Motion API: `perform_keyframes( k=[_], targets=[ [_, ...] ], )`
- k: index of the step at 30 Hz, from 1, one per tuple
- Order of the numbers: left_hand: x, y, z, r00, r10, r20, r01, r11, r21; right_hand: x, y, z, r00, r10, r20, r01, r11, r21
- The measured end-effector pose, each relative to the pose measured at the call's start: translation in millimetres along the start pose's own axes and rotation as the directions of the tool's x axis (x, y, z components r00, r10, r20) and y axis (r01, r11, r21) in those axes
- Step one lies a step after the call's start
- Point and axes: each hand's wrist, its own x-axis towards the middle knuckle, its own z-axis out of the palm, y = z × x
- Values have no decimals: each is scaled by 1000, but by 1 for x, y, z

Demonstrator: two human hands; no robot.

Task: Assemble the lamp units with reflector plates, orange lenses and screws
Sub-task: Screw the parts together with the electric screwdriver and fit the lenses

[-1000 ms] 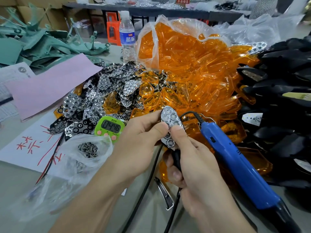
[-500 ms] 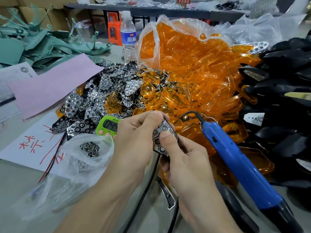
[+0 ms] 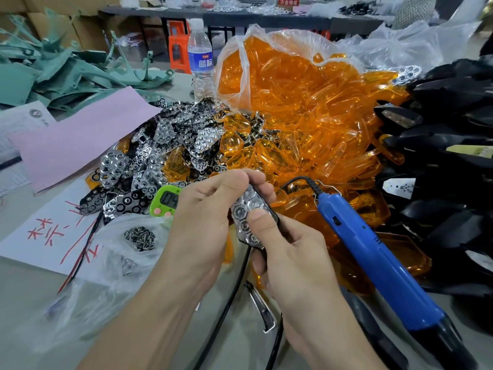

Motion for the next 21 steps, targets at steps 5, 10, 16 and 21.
perform_keyframes(
  k=[5, 10, 16, 21],
  targets=[
    [-2, -4, 1, 996, 71, -48, -66, 992, 108, -1, -1, 3, 999, 42, -15, -41, 999, 35],
    [1, -3, -8, 985, -100, 144, 82, 988, 129, -3, -15, -1, 974, 225, 9, -220, 946, 239],
    [6, 0, -11, 983, -111, 149, 86, 983, 164, -5, -19, -2, 944, 322, 71, -329, 907, 261],
    [6, -2, -10, 985, -147, 92, 128, 975, 180, -4, -14, -2, 942, 329, 65, -335, 910, 245]
  ],
)
